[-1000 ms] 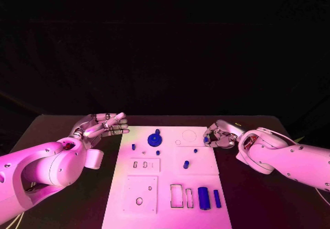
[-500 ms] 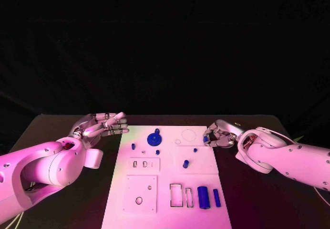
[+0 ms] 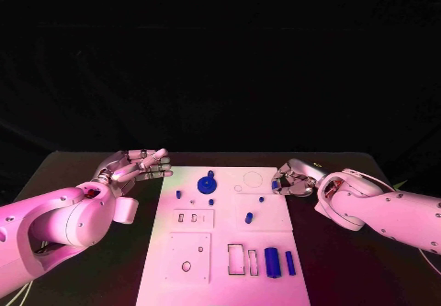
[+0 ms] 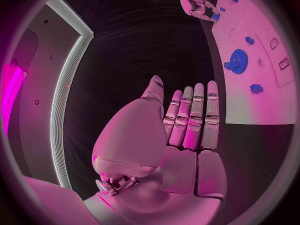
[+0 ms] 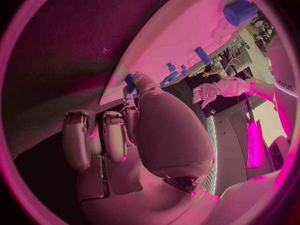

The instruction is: Assemble the parts on the task board

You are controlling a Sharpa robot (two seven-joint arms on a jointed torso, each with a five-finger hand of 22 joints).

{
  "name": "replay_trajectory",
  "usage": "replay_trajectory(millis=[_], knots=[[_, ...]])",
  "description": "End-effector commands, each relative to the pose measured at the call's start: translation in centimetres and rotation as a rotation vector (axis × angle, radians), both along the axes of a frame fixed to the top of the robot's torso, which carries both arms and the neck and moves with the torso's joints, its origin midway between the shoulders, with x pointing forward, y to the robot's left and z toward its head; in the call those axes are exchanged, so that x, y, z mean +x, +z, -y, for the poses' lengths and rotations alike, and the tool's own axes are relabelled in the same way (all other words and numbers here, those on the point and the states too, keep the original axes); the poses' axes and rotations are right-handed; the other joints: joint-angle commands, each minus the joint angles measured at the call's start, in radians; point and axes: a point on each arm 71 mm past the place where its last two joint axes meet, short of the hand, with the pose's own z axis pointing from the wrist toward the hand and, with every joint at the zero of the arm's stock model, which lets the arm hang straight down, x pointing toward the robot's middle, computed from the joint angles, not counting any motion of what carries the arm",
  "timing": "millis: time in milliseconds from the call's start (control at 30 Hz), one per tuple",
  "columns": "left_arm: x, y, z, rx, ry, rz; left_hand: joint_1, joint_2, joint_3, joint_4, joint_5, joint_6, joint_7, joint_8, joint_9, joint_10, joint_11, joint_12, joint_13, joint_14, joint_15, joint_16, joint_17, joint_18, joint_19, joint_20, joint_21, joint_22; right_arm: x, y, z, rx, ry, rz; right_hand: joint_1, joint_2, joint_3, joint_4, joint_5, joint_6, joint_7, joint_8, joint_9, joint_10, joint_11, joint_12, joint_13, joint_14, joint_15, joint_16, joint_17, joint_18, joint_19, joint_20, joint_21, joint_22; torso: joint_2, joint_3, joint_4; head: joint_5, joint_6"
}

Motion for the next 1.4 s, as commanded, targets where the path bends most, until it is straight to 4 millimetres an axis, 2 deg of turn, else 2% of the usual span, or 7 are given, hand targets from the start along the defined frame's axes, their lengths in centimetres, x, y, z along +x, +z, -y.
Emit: replay_trajectory(millis=[33,533,833,1000,1067,1200,1400], knots=[[0.0,0.1,0.2,-0.009,-0.017,0.003,0.002,0.005,-0.003,-0.005,-0.003,0.0,0.005,-0.006,-0.001,0.0,0.004,-0.007,-0.001,-0.001,0.007,-0.005,0.001,0.013,0.0,0.007,-0.003,-0.001,-0.1,-0.1,-0.2,-0.007,0.011,-0.003,0.003,0.019,0.008,0.001,-0.006,0.011,-0.001,0.008,0.006,0.003,-0.009,0.005,0.059,0.089,-0.007,0.006,0.194,-0.012,0.04,-0.01,0.005,0.192,0.0,-0.0001,-0.0001,0.001,-0.003],[0.1,0.0,0.1,-0.007,-0.014,0.001,0.002,0.005,-0.003,-0.005,-0.003,0.0,0.005,-0.006,-0.001,0.0,0.004,-0.007,-0.001,-0.001,0.007,-0.005,0.001,0.013,0.0,0.007,-0.003,-0.001,-1.0,1.8,-2.0,0.068,-0.013,0.059,0.004,0.044,0.031,0.0,-0.015,0.026,-0.013,0.02,0.015,0.012,-0.019,0.012,0.067,0.09,-0.017,0.009,0.199,-0.016,0.05,-0.02,0.016,0.203,-0.003,-0.0009,0.0026,0.007,-0.002],[0.3,-0.1,0.4,-0.007,-0.015,0.002,0.013,0.013,-0.001,-0.01,-0.003,0.001,0.005,-0.009,-0.001,0.0,0.004,-0.011,-0.001,-0.001,0.007,-0.009,0.002,0.013,-0.001,0.007,-0.005,-0.003,-1.8,4.2,-7.4,0.1,0.058,0.088,-0.007,0.05,0.034,0.006,-0.027,0.024,-0.015,0.022,0.018,0.012,-0.021,0.01,0.066,0.09,-0.019,0.007,0.197,-0.016,0.051,-0.022,0.017,0.205,-0.01,-0.0049,0.0078,0.022,-0.012],[0.5,-0.1,0.9,-0.011,-0.023,0.005,0.012,0.012,-0.003,-0.01,-0.003,0.001,0.006,-0.009,-0.001,0.0,0.004,-0.012,-0.001,-0.001,0.008,-0.01,0.002,0.013,-0.001,0.007,-0.005,-0.003,-2.3,4.1,-11.1,0.095,0.122,0.065,-0.006,0.047,0.035,0.003,-0.029,0.024,-0.015,0.023,0.019,0.01,-0.021,0.007,0.063,0.089,-0.019,0.007,0.196,-0.016,0.05,-0.023,0.015,0.204,-0.01,-0.0065,0.0191,0.022,-0.015],[0.6,-0.2,1.1,-0.012,-0.025,0.006,0.01,0.011,-0.005,-0.009,-0.003,0.001,0.006,-0.01,-0.001,0.001,0.004,-0.012,-0.001,0.0,0.008,-0.01,0.002,0.013,-0.001,0.007,-0.006,-0.004,-2.6,3.9,-12.4,0.089,0.148,0.059,-0.006,0.047,0.035,0.003,-0.029,0.024,-0.015,0.023,0.019,0.01,-0.021,0.007,0.063,0.089,-0.019,0.007,0.196,-0.016,0.05,-0.023,0.015,0.204,-0.01,-0.007,0.0203,0.026,-0.013],[0.8,-0.3,1.5,-0.012,-0.027,0.006,0.01,0.01,-0.005,-0.009,-0.003,0.001,0.006,-0.01,-0.001,0.001,0.004,-0.012,-0.001,0.0,0.008,-0.011,0.002,0.013,-0.001,0.007,-0.006,-0.004,-3.5,3.3,-15.1,0.058,0.217,0.07,-0.007,0.046,0.035,0.003,-0.029,0.023,-0.015,0.023,0.019,0.01,-0.022,0.007,0.063,0.089,-0.019,0.007,0.196,-0.016,0.049,-0.023,0.014,0.203,-0.011,-0.0088,0.0205,0.031,-0.021],[1.0,-0.4,1.6,-0.011,-0.025,0.006,0.009,0.01,-0.006,-0.009,-0.003,0.001,0.006,-0.01,-0.001,0.001,0.004,-0.012,-0.001,0.0,0.008,-0.011,0.003,0.013,-0.001,0.008,-0.006,-0.004,-4.3,2.3,-17.7,0.018,0.276,0.08,-0.011,0.046,0.035,0.005,-0.031,0.023,-0.015,0.023,0.02,0.012,-0.021,0.009,0.065,0.089,-0.02,0.006,0.195,-0.015,0.048,-0.024,0.013,0.202,-0.012,-0.0065,0.0168,0.056,-0.029]])
